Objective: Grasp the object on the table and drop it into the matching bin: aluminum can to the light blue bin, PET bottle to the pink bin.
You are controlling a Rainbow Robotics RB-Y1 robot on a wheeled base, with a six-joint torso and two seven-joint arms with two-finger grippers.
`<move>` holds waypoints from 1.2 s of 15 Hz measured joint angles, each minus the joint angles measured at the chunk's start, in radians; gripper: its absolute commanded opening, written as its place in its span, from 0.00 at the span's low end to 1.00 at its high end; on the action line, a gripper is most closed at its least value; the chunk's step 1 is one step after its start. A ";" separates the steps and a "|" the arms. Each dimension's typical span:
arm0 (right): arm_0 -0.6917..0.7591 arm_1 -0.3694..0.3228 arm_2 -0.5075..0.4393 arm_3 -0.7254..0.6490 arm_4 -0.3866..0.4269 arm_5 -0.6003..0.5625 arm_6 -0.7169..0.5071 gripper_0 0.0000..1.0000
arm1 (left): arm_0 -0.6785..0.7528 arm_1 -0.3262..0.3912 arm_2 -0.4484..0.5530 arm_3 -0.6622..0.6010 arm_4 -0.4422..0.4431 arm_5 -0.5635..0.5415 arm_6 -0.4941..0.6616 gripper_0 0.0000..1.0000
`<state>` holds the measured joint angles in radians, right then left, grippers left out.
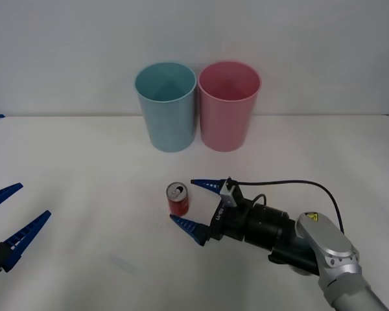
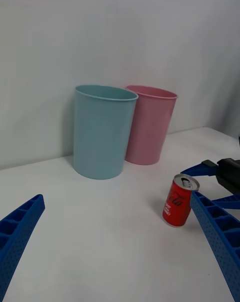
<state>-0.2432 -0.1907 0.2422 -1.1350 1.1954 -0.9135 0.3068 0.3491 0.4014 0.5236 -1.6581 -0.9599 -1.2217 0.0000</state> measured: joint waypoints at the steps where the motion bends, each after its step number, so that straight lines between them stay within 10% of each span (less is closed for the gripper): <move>1: -0.003 0.004 0.012 0.000 0.000 0.016 0.000 1.00 | 0.000 0.000 0.000 0.000 0.000 0.000 0.000 1.00; 12: -0.042 0.010 0.126 0.000 -0.016 0.173 0.002 1.00 | 0.000 0.000 0.000 0.000 0.000 0.000 0.000 1.00; 13: -0.043 0.010 0.128 0.001 -0.016 0.180 0.002 0.91 | 0.000 0.000 0.000 0.000 0.000 0.000 0.000 1.00; 14: -0.045 0.010 0.130 0.000 -0.016 0.185 0.004 0.21 | 0.000 0.000 0.000 0.000 0.000 0.000 0.000 1.00; 16: -0.047 0.010 0.132 0.000 -0.016 0.196 0.012 0.00 | 0.000 0.000 0.000 0.000 0.000 0.000 0.000 1.00; 18: -0.046 0.010 0.134 0.000 -0.016 0.206 0.017 0.00 | 0.000 0.000 0.000 0.000 0.000 0.000 0.000 1.00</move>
<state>-0.2890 -0.1809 0.3764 -1.1349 1.1797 -0.7077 0.3239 0.3491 0.4014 0.5236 -1.6581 -0.9599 -1.2217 0.0000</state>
